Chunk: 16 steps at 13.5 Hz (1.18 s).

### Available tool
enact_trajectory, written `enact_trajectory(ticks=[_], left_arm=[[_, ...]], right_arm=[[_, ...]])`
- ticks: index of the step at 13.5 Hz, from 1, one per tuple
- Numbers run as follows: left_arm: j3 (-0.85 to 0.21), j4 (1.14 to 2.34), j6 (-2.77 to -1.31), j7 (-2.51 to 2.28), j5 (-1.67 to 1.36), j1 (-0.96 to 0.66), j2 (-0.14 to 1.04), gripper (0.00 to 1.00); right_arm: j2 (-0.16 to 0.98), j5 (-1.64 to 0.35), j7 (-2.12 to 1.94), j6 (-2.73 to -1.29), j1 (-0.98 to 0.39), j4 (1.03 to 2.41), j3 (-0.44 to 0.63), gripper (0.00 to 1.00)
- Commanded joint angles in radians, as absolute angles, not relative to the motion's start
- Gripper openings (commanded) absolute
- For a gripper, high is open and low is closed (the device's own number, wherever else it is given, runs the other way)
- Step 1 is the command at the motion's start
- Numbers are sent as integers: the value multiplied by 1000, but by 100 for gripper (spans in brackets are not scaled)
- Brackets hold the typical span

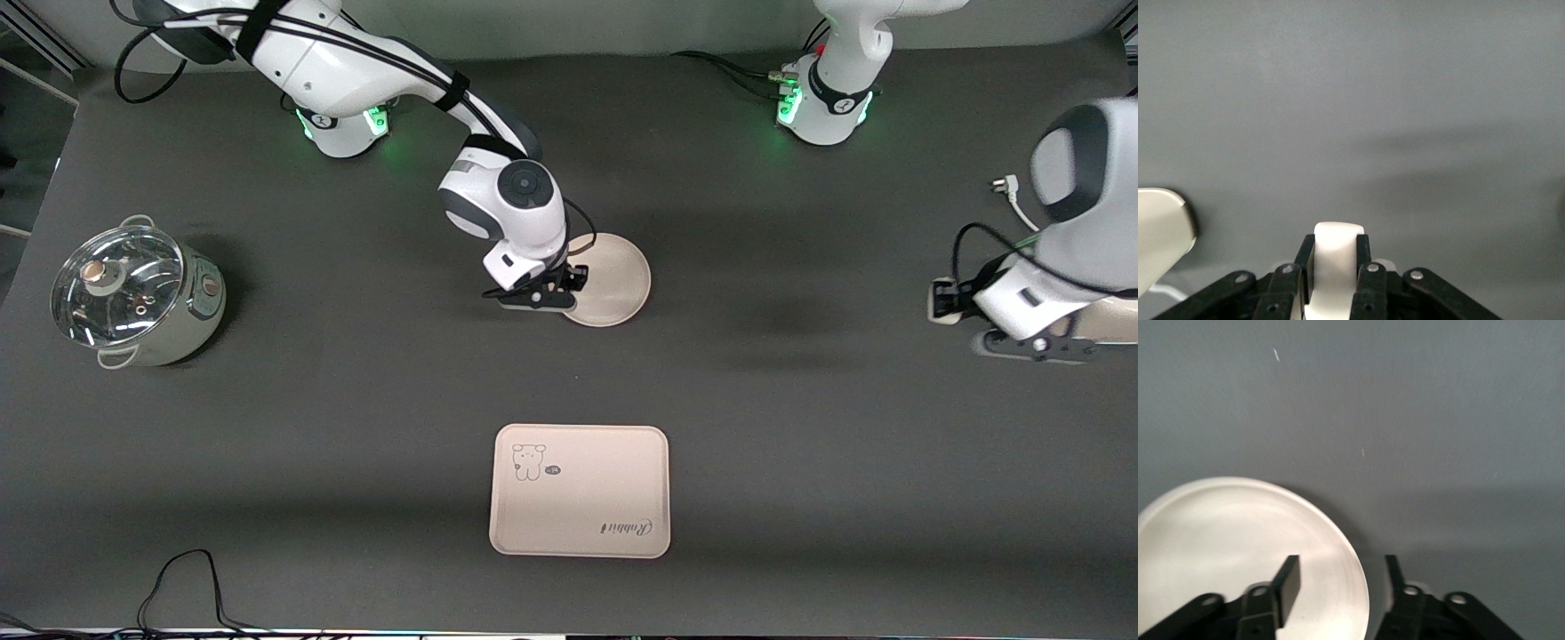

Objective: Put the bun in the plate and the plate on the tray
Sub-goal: 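Carry the bun with the left gripper over the held plate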

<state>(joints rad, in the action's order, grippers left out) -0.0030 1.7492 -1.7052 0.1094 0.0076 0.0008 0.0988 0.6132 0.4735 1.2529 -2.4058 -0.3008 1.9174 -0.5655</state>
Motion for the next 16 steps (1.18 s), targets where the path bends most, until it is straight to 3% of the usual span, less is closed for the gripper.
enact_trajectory(ticks=[1, 5, 8, 11, 16], left_arm=[[-9, 1538, -1493, 92, 15, -12, 135, 28], [-35, 1494, -1447, 62, 14, -12, 135, 29], [-161, 1508, -1439, -133, 15, -14, 137, 29], [-273, 1532, -1502, -357, 12, -53, 169, 30], [-276, 1589, -1672, -645, 5, -247, 257, 30]], right_arm=[[591, 520, 1325, -2459, -298, 1982, -572, 100], [600, 523, 1327, -2482, -293, 1982, -569, 100], [636, 523, 1301, -2618, -214, 1980, -558, 100], [621, 503, 1197, -2657, -131, 1982, -568, 100], [575, 358, 1036, -2622, -103, 1980, -561, 100]])
